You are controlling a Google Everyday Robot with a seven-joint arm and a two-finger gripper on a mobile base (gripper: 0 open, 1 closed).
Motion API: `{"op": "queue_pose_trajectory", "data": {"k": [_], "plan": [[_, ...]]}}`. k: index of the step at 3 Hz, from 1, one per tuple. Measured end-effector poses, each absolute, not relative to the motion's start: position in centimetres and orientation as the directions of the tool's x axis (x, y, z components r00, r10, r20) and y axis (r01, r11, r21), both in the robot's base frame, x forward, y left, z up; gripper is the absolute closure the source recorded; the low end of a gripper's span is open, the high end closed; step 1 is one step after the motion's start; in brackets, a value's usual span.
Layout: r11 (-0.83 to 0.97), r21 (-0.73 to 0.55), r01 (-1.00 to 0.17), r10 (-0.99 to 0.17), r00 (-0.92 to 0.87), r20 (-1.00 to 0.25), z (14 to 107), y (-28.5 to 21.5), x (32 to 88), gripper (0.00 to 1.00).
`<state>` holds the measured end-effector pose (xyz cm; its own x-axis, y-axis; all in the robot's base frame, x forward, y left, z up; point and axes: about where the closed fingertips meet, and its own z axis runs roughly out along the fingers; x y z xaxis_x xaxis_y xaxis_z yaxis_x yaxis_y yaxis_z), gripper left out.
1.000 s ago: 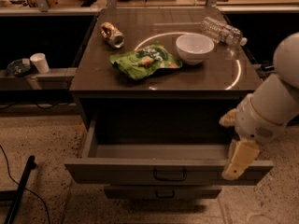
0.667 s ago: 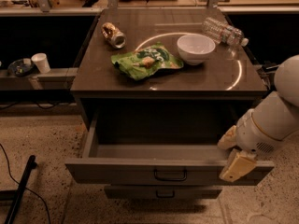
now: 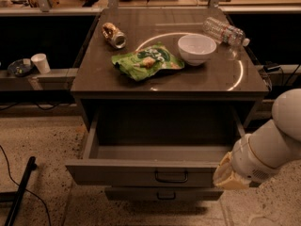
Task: Close top drawer
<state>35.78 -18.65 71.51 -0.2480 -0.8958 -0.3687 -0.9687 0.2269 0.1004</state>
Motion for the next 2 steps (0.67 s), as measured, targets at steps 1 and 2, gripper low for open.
{"op": "queue_pose_trajectory", "data": {"k": [1, 2], "plan": [[0.220, 0.074, -0.973, -0.896, -0.231, -0.379, 69.6, -17.6, 34.7, 1.00], [0.219, 0.011, -0.976, -0.902, -0.206, -0.380, 67.6, -17.0, 35.1, 1.00]]}}
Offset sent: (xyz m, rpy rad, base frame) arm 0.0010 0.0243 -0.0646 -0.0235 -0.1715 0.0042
